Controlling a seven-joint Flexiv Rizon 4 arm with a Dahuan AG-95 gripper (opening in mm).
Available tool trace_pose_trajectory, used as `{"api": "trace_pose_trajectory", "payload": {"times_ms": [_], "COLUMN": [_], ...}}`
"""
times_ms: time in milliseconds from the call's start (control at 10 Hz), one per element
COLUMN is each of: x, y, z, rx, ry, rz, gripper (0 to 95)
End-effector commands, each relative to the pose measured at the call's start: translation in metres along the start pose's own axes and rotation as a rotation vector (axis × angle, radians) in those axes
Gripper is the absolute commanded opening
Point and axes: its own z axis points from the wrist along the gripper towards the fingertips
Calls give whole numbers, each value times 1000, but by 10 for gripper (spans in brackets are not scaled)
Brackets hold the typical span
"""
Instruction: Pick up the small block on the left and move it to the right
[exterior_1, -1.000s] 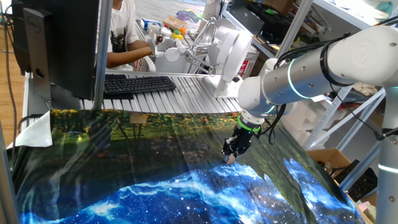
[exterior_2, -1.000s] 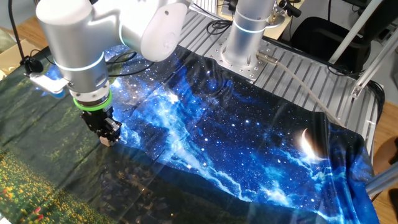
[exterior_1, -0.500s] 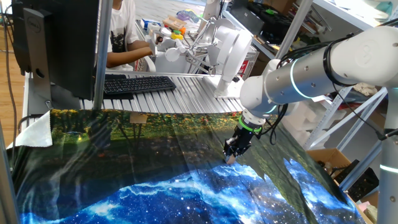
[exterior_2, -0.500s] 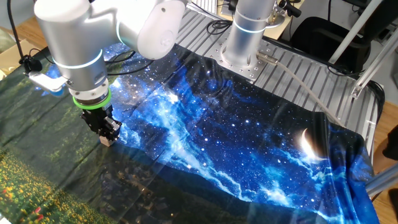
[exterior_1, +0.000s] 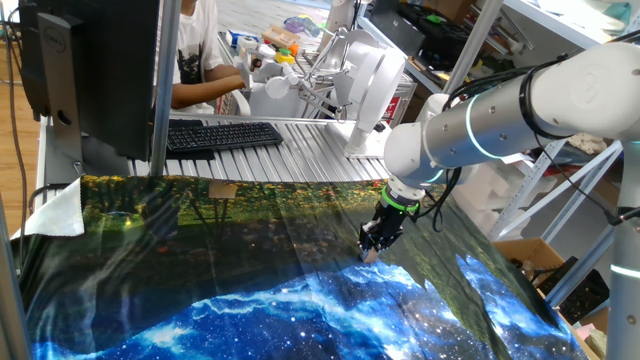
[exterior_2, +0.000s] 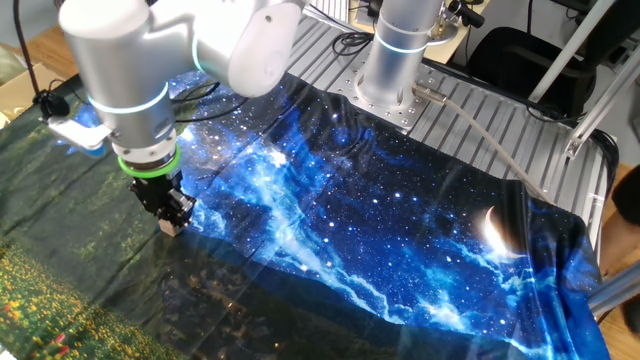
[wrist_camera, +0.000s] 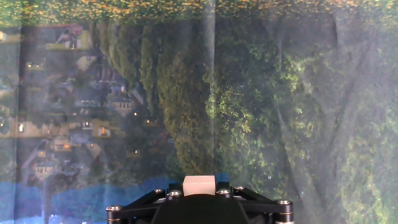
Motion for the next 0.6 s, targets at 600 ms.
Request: {"api": "trace_pose_trajectory", "payload": {"times_ms": [600], "x": [2], "y": [-1], "z": [-52], "rx": [-34], "ry": [8], "rz": [-6], "gripper": [0]}}
